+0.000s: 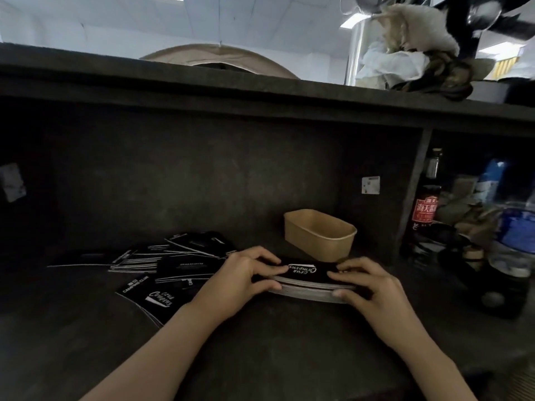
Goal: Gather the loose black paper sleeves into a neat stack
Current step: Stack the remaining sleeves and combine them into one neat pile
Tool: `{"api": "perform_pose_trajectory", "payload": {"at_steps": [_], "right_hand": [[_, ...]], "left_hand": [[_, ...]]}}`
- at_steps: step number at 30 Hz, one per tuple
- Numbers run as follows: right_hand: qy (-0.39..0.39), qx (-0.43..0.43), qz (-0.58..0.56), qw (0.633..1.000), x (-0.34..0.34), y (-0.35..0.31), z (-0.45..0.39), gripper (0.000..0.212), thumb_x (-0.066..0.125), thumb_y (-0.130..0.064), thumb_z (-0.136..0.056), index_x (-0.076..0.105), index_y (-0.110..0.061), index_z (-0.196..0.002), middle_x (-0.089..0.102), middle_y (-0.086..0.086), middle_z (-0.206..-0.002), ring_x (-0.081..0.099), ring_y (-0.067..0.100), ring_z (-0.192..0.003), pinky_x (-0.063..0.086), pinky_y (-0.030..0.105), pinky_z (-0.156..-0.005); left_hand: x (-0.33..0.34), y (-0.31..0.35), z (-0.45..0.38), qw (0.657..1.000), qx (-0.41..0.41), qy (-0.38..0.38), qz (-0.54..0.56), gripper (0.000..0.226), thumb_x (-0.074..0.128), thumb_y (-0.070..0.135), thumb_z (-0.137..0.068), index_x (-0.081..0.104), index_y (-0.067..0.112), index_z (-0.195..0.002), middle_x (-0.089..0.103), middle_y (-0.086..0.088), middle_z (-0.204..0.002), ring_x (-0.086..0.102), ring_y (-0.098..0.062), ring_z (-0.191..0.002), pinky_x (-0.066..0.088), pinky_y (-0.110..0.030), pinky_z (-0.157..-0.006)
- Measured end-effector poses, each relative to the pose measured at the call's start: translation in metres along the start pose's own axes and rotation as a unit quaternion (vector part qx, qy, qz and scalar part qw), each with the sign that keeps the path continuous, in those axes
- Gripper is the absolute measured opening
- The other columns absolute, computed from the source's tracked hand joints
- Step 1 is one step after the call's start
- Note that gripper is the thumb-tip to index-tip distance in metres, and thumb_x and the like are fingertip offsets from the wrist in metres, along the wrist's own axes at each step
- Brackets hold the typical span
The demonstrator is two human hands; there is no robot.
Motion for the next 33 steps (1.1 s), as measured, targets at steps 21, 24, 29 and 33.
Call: {"api": "perform_pose_trajectory", "payload": {"at_steps": [21, 24, 29, 33], "right_hand": [[-0.164, -0.148, 0.164, 0.961, 0.114, -0.158, -0.012, 0.054, 0.051, -0.049, -0.093, 0.043, -0.025, -0.14, 0.037, -0.007, -0.138, 0.04, 0.013, -0.127, 0.038, 0.033, -0.107], [-0.284, -0.092, 0.129, 0.946, 0.157, -0.166, -0.016, 0.08, 0.048, -0.062, -0.089, 0.021, -0.021, -0.152, 0.02, -0.003, -0.159, 0.022, 0.017, -0.146, 0.023, 0.034, -0.118], [-0.287, -0.047, 0.062, 0.955, 0.181, -0.168, -0.017, 0.062, 0.052, -0.051, -0.093, 0.038, -0.023, -0.147, 0.032, -0.003, -0.155, 0.028, 0.016, -0.143, 0.023, 0.031, -0.117], [-0.267, -0.04, -0.005, 0.963, 0.168, -0.158, -0.016, 0.036, 0.058, -0.022, -0.093, 0.058, -0.03, -0.128, 0.046, -0.009, -0.143, 0.039, 0.009, -0.135, 0.025, 0.019, -0.109]], "left_hand": [[-0.146, -0.061, 0.147, 0.957, -0.184, 0.077, -0.209, 0.013, 0.064, 0.025, -0.09, 0.074, 0.028, -0.098, 0.061, 0.012, -0.1, 0.063, -0.01, -0.093, 0.053, -0.035, -0.087], [-0.151, -0.072, 0.176, 0.959, -0.188, 0.086, -0.195, 0.015, 0.063, 0.023, -0.091, 0.073, 0.028, -0.101, 0.06, 0.011, -0.104, 0.061, -0.007, -0.097, 0.05, -0.033, -0.093], [-0.141, -0.08, 0.182, 0.964, -0.191, 0.07, -0.173, 0.019, 0.057, 0.03, -0.093, 0.068, 0.034, -0.109, 0.052, 0.016, -0.116, 0.054, -0.005, -0.109, 0.046, -0.036, -0.1], [-0.134, -0.077, 0.177, 0.971, -0.171, 0.055, -0.156, 0.028, 0.054, 0.042, -0.092, 0.057, 0.039, -0.12, 0.048, 0.023, -0.12, 0.049, 0.001, -0.114, 0.044, -0.037, -0.102]]}}
Point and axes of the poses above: each hand's wrist, its own z-axis away from the middle knuckle, its own x-axis out of the palm, y = z × x, the point moved 7 cm from there along -z, towards the middle knuckle
